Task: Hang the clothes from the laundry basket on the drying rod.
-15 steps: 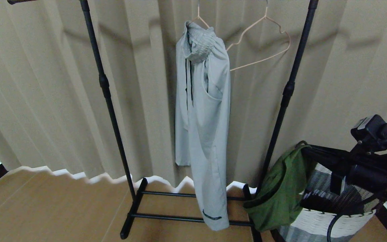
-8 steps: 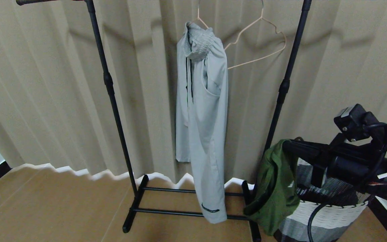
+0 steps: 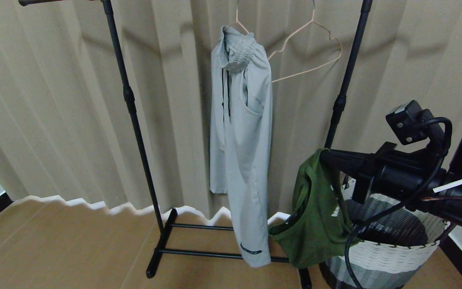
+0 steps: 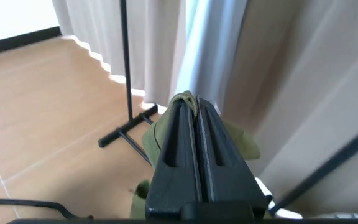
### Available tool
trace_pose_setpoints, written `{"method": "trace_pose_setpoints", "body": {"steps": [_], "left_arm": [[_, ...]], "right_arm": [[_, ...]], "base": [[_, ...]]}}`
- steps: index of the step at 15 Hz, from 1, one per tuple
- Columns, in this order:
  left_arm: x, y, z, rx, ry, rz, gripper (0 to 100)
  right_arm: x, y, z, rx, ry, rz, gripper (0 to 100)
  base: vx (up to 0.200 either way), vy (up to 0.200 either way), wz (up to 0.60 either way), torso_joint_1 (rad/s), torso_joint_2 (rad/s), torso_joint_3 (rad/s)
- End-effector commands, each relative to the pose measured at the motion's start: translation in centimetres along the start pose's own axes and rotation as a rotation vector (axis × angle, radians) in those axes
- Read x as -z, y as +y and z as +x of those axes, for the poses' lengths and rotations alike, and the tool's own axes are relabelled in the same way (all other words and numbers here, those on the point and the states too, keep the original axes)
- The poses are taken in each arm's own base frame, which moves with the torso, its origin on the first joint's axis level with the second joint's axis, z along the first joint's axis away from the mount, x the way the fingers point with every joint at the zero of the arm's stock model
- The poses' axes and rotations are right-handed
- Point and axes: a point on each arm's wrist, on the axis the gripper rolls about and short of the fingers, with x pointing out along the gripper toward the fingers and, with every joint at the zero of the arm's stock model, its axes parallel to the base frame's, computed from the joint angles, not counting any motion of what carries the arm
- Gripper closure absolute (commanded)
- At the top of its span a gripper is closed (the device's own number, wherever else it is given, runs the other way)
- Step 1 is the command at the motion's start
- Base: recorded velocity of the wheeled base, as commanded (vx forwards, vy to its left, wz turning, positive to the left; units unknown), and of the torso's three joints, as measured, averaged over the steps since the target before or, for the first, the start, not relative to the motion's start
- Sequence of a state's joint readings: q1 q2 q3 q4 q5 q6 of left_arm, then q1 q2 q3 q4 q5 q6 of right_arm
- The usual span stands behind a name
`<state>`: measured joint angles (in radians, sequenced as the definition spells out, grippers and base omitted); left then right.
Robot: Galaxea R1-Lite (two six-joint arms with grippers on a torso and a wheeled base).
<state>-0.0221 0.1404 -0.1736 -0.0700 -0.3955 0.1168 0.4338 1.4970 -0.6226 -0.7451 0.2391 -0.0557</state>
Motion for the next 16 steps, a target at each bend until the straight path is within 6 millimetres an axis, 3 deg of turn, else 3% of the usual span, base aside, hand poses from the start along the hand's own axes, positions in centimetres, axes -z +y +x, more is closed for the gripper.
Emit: {"method": "trace_pose_setpoints", "body": {"steps": [1,3,6,8,10,12,13,14,15,16], "left_arm": [[-4.9,2.1,3.8,0.066,0.078,-0.134,0],[-6.2,3.4,7.5,0.09,0.167,-0.233,0],[-5.4,5.1,13.5,0.09,0.324,-0.369,0],[-5.1,4.8,16.2,0.114,0.37,-0.471,0],[-5.2,3.3,18.3,0.116,0.402,-0.564,0],[-5.0,0.6,20.4,0.104,0.454,-0.636,0],[-4.6,-1.9,21.6,0.122,0.48,-0.685,0],[-4.6,-1.9,21.6,0.122,0.48,-0.685,0],[-4.2,-5.0,22.9,0.143,0.506,-0.761,0],[-4.0,-6.4,23.5,0.141,0.521,-0.803,0]], "right_arm": [[-0.3,0.1,0.2,-0.006,-0.011,-0.003,100],[-0.5,0.2,0.3,-0.012,-0.019,-0.001,100],[-1.1,0.5,0.6,-0.023,-0.069,0.027,100],[-1.2,0.4,1.0,-0.022,-0.089,0.029,100],[-1.4,0.3,1.2,-0.023,-0.108,0.04,100],[-2.3,0.5,1.7,-0.037,-0.158,0.072,100],[-2.9,0.9,2.0,-0.057,-0.183,0.093,100],[-2.9,0.9,2.0,-0.057,-0.183,0.093,100],[-3.4,1.1,2.5,-0.071,-0.215,0.098,100],[-3.5,1.2,2.8,-0.076,-0.234,0.094,100]], "base": [[0.0,0.0,0.0,0.0,0.0,0.0],[0.0,0.0,0.0,0.0,0.0,0.0],[0.0,0.0,0.0,0.0,0.0,0.0],[0.0,0.0,0.0,0.0,0.0,0.0],[0.0,0.0,0.0,0.0,0.0,0.0],[0.0,0.0,0.0,0.0,0.0,0.0],[0.0,0.0,0.0,0.0,0.0,0.0],[0.0,0.0,0.0,0.0,0.0,0.0],[0.0,0.0,0.0,0.0,0.0,0.0],[0.0,0.0,0.0,0.0,0.0,0.0]]}}
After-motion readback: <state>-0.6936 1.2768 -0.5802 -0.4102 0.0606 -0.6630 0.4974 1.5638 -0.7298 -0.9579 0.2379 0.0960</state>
